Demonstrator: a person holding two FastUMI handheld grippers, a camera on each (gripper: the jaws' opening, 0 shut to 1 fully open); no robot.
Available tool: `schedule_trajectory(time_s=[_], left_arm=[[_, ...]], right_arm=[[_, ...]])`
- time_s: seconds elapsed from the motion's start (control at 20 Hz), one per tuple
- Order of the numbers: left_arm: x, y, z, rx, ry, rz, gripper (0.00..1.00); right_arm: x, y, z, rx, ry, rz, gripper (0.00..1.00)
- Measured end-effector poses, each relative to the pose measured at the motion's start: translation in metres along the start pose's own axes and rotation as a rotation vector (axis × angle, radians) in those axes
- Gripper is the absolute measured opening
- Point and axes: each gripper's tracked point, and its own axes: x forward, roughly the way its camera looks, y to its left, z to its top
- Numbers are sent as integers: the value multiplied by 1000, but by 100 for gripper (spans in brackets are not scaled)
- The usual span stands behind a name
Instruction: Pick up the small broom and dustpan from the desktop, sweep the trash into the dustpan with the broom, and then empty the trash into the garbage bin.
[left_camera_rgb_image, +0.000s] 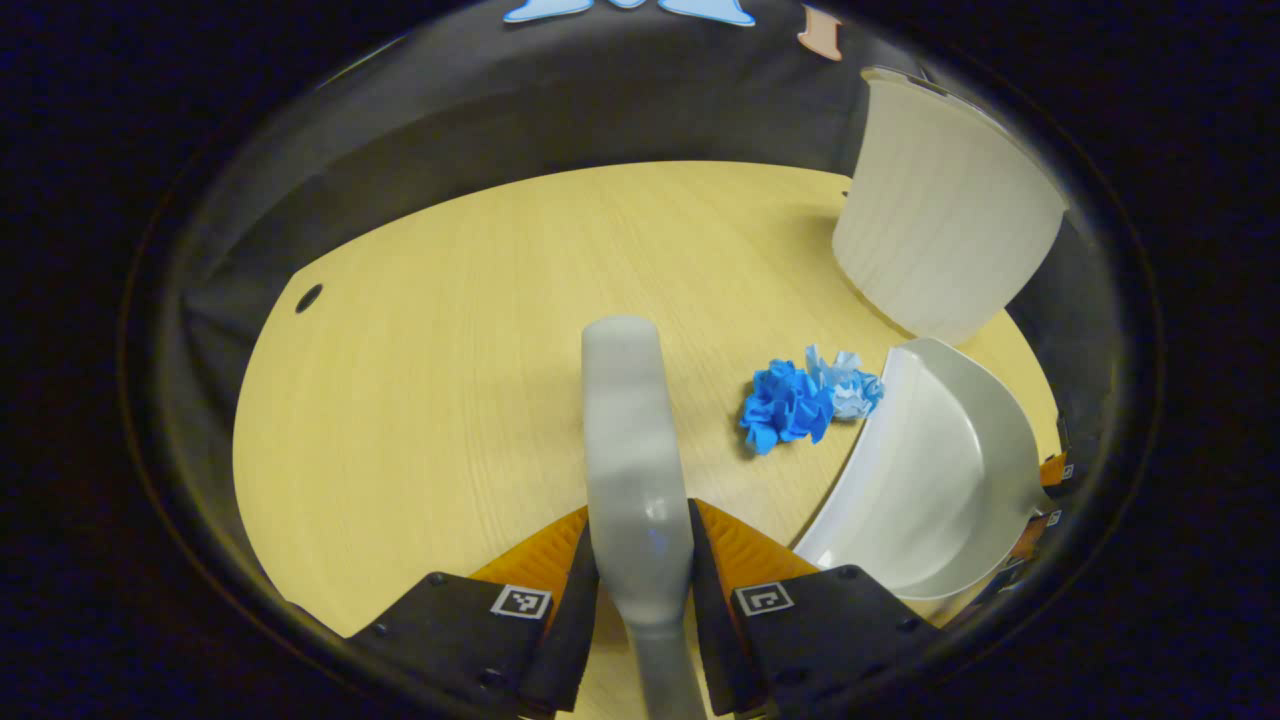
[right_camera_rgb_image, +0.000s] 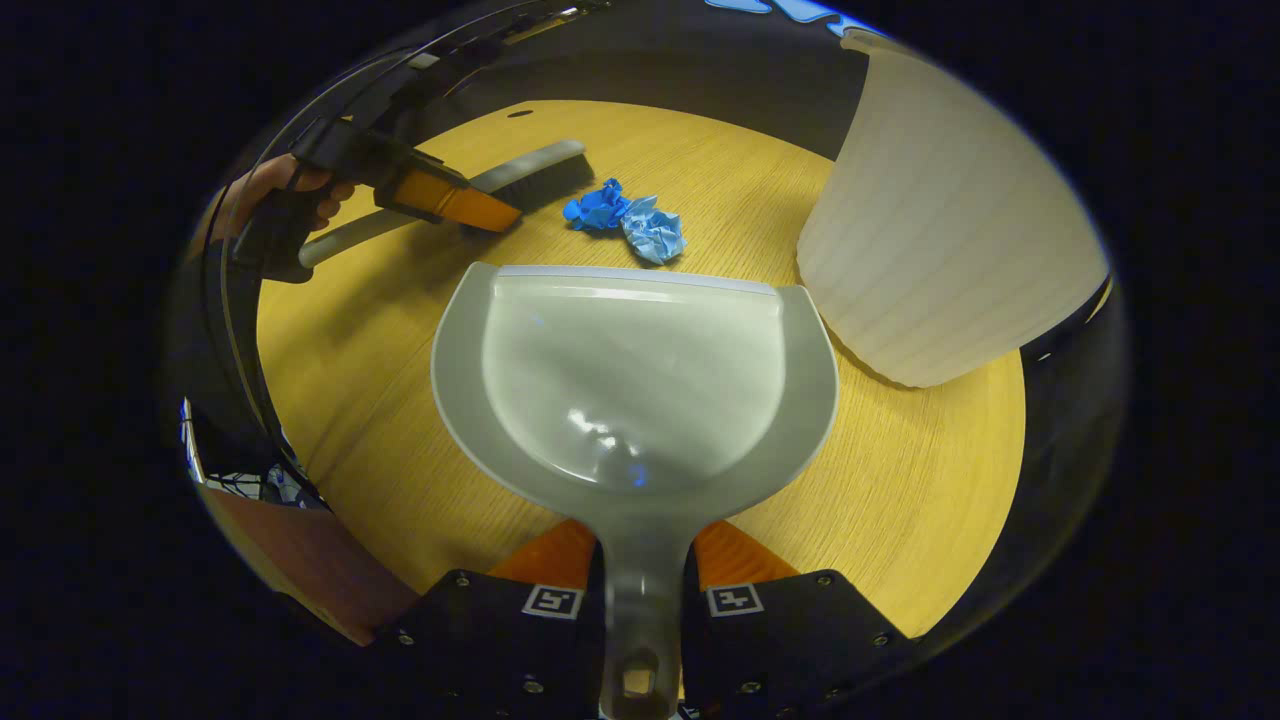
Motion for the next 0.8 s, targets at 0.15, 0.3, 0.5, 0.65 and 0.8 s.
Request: schedule_trajectory(time_s=[0.15,0.3,0.5,0.65,0.8], left_arm=[[11,-13,14,110,15,-59,51],[16,-32,23,241,37,-142,55],[6,-52,25,340,63,-291,55],[0,-55,38,393,61,-358,53],[-6,-69,42,448,63,-416,53]], right_arm=[[1,-5,0,-20,2,-10,30],[-2,-6,2,-44,7,-18,30],[-12,5,12,-37,10,-22,30],[-22,13,14,-40,10,-35,30],[-35,19,20,-38,9,-37,30]])
